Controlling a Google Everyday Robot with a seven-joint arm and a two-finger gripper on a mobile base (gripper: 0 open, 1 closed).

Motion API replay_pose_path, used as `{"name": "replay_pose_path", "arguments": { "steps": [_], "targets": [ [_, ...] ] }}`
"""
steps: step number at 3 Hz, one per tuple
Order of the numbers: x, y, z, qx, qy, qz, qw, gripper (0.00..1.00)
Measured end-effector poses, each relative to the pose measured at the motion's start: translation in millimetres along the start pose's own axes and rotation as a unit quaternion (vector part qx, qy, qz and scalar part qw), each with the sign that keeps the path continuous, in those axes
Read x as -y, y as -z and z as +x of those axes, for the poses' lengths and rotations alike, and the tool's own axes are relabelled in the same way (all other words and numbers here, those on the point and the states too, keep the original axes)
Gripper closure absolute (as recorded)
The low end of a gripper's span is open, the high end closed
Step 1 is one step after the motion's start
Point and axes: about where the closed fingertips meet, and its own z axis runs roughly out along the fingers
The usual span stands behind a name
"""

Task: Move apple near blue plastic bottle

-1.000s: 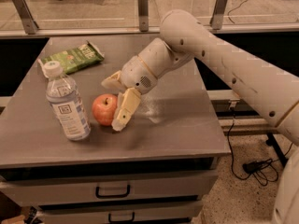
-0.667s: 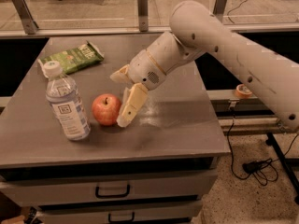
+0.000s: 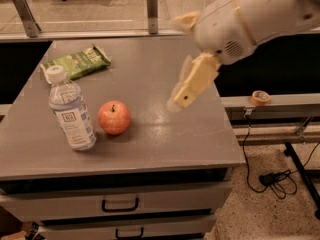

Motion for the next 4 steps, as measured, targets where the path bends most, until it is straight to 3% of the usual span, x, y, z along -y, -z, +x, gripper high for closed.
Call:
{"name": "replay_pose_path", "arguments": {
  "steps": [1, 2, 3, 4],
  "targets": [
    [-5.7, 28.2, -1.3, -0.015, 0.004, 0.029, 0.9995, 0.0],
    [-5.0, 23.7, -2.1, -0.013, 0.005, 0.024, 0.9996, 0.0],
    [21.8, 51.7, 6.0, -0.025, 0.022, 0.052, 0.9981, 0.0],
    [74.3, 97.0, 37.1, -0.046, 0.043, 0.098, 0.9932, 0.0]
  ]
}}
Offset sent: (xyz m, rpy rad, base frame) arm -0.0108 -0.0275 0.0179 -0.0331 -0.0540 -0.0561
